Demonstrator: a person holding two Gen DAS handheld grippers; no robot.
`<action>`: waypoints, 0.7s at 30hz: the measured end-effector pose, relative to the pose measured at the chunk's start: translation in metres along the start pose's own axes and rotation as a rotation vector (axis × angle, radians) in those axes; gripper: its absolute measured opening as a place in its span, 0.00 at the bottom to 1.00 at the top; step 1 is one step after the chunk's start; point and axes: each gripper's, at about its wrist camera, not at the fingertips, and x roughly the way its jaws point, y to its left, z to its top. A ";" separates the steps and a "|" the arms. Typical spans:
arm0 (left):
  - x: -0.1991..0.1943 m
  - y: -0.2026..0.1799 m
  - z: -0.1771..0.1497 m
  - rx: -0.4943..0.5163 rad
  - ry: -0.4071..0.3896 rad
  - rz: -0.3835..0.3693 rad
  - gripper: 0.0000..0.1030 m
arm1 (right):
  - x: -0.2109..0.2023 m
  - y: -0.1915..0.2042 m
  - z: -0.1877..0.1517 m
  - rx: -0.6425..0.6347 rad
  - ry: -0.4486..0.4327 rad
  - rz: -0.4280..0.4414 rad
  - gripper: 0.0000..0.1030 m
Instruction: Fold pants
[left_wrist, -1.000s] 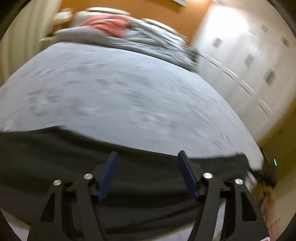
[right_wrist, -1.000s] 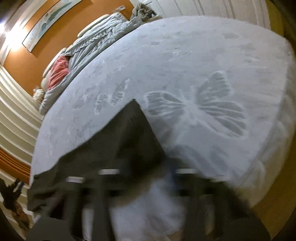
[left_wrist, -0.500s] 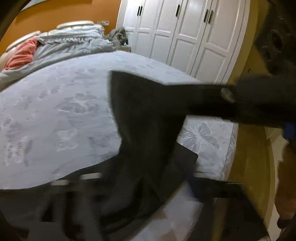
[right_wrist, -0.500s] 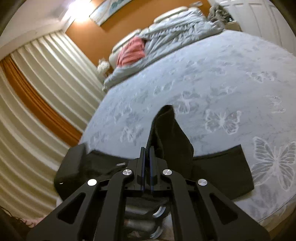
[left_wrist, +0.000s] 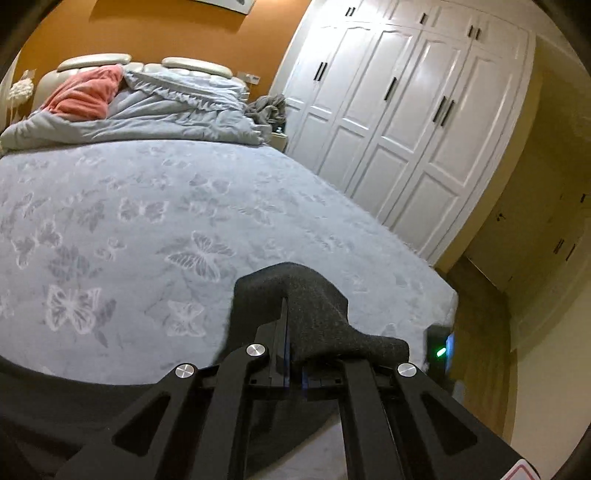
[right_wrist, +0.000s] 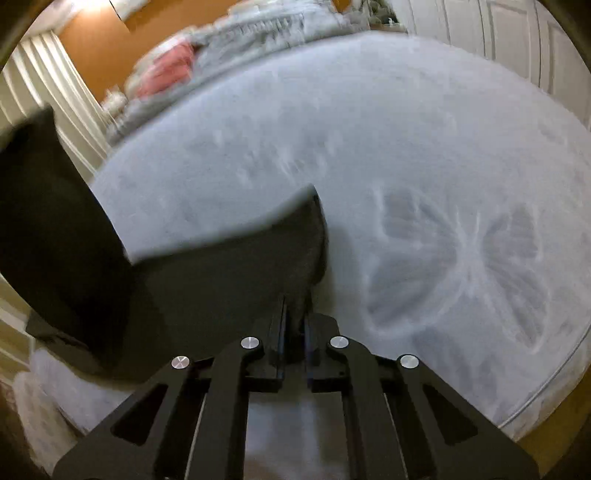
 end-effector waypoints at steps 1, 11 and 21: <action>-0.002 -0.004 0.001 0.011 0.007 -0.009 0.02 | -0.023 -0.007 0.009 0.027 -0.064 0.025 0.06; 0.113 -0.043 -0.072 0.039 0.314 0.013 0.42 | -0.007 -0.063 -0.039 0.185 -0.003 -0.078 0.27; -0.081 0.105 -0.087 -0.154 0.093 0.179 0.78 | -0.049 0.002 -0.054 0.121 -0.067 0.011 0.42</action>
